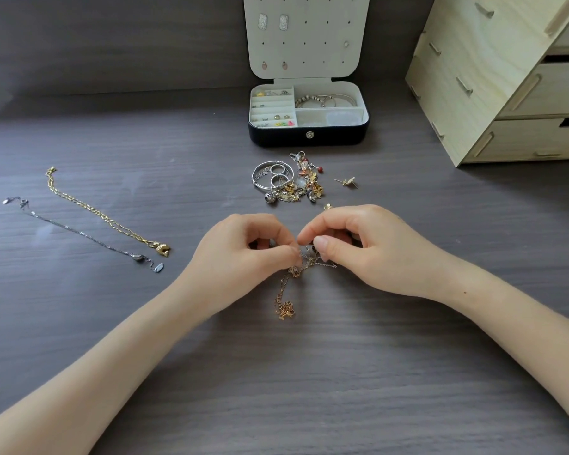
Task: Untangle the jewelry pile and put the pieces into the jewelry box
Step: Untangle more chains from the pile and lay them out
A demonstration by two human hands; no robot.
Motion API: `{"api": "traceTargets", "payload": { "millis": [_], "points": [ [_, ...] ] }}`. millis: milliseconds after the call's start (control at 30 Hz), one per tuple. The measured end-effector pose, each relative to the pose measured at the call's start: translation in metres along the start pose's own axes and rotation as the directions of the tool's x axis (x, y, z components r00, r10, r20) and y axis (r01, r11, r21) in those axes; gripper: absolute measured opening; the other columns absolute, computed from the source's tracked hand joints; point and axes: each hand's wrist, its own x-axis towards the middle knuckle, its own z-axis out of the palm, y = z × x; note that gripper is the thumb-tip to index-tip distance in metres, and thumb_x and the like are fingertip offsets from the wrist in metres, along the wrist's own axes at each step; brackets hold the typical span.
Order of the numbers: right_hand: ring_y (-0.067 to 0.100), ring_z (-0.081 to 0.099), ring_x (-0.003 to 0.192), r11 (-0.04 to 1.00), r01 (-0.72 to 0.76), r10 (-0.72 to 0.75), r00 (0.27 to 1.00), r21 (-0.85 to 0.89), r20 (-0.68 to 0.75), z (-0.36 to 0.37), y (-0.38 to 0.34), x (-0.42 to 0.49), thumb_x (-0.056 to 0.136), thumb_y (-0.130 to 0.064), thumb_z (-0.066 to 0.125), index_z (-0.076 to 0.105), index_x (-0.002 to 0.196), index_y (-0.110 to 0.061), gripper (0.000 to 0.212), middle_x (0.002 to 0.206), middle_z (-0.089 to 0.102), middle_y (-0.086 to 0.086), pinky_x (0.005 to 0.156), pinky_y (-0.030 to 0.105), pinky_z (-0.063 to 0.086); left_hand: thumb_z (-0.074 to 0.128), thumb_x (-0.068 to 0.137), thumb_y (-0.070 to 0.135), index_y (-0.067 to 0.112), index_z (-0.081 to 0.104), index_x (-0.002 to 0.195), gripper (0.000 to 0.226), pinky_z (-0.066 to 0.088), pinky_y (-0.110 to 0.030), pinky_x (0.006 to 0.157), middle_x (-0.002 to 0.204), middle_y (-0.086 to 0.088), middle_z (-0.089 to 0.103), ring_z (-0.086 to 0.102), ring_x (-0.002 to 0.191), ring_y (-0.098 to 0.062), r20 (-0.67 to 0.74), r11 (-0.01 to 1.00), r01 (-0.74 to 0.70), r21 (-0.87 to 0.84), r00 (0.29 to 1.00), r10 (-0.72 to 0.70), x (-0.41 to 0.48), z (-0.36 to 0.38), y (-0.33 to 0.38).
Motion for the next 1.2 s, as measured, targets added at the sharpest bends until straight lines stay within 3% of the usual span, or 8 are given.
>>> {"api": "traceTargets", "payload": {
  "millis": [167,267,500,600,800,1000,1067,1200],
  "points": [
    [0.003,0.05,0.068,0.996,0.034,-0.036,0.999,-0.088,-0.026,0.003,-0.002,0.0,0.078,-0.042,0.054,0.069,0.09,-0.04,0.02,0.065,0.053,-0.023,0.061,0.016,0.031,0.058,0.055,0.054,0.029,0.068,0.066,0.029,0.045,-0.058,0.082,0.079,-0.021,0.063,0.057,0.081,-0.038,0.002,1.0,-0.004,-0.009,1.0,0.004,0.0,0.0,0.0],
    [0.0,0.05,0.07,0.992,0.062,-0.069,0.996,-0.107,-0.054,0.005,-0.003,-0.001,0.08,-0.035,0.064,0.069,0.082,-0.037,0.006,0.064,0.053,-0.022,0.062,0.018,0.033,0.056,0.055,0.056,0.031,0.068,0.066,0.03,0.045,-0.057,0.082,0.079,-0.02,0.064,0.058,0.081,-0.037,0.013,1.0,-0.007,0.005,1.0,0.007,0.0,-0.001,-0.001],
    [-0.001,0.047,0.073,0.99,0.078,-0.08,0.997,-0.116,-0.012,-0.003,-0.003,-0.001,0.083,-0.026,0.063,0.058,0.079,-0.039,0.015,0.068,0.051,-0.026,0.064,0.009,0.032,0.048,0.059,0.053,0.031,0.062,0.066,0.027,0.043,-0.052,0.079,0.073,-0.007,0.06,0.054,0.077,-0.027,0.009,1.0,-0.013,0.029,1.0,0.012,0.001,0.001,-0.004],
    [-0.001,0.047,0.075,0.991,0.085,-0.087,0.996,-0.104,-0.006,-0.004,-0.002,-0.001,0.084,-0.023,0.063,0.059,0.081,-0.039,0.017,0.067,0.05,-0.024,0.066,0.01,0.032,0.051,0.062,0.051,0.027,0.063,0.07,0.029,0.046,-0.055,0.082,0.078,-0.013,0.062,0.056,0.082,-0.034,-0.004,1.0,-0.009,-0.022,1.0,0.009,0.001,0.001,-0.005],
    [-0.004,0.047,0.073,0.991,0.079,-0.083,0.996,-0.111,-0.027,0.0,-0.001,0.002,0.084,-0.028,0.061,0.06,0.083,-0.04,0.012,0.074,0.049,-0.04,0.064,0.01,0.031,0.057,0.057,0.048,0.022,0.067,0.071,0.031,0.046,-0.06,0.084,0.08,-0.021,0.067,0.06,0.083,-0.042,-0.021,0.995,-0.017,-0.103,1.0,0.015,0.001,0.001,-0.002],
    [0.007,0.045,0.064,0.997,0.041,-0.045,0.997,-0.063,-0.055,0.003,0.0,0.002,0.083,-0.033,0.063,0.061,0.076,-0.04,0.009,0.069,0.053,-0.029,0.06,0.017,0.031,0.057,0.056,0.029,0.027,0.056,0.071,0.016,0.048,-0.054,0.082,0.063,0.005,0.068,0.063,0.074,-0.03,-0.042,0.999,0.005,-0.04,0.999,-0.007,0.003,0.005,-0.001],
    [0.008,0.044,0.061,0.999,0.038,-0.04,0.997,-0.038,-0.064,0.003,0.001,0.002,0.077,-0.04,0.058,0.062,0.076,-0.039,0.005,0.065,0.053,-0.018,0.059,0.02,0.032,0.057,0.053,0.036,0.027,0.056,0.074,0.023,0.049,-0.051,0.079,0.063,0.007,0.067,0.063,0.072,-0.027,-0.065,1.0,-0.003,0.001,0.998,0.003,0.004,0.007,-0.002],
    [0.009,0.045,0.06,0.999,0.039,-0.041,0.997,-0.017,-0.07,0.002,0.002,0.003,0.075,-0.043,0.056,0.064,0.076,-0.039,0.009,0.064,0.053,-0.008,0.06,0.024,0.034,0.057,0.06,0.034,0.028,0.059,0.072,0.014,0.043,-0.031,0.061,0.062,0.013,0.064,0.051,0.055,-0.007,-0.081,0.994,-0.002,0.105,0.997,0.011,0.003,0.01,-0.002]
  ]
}}
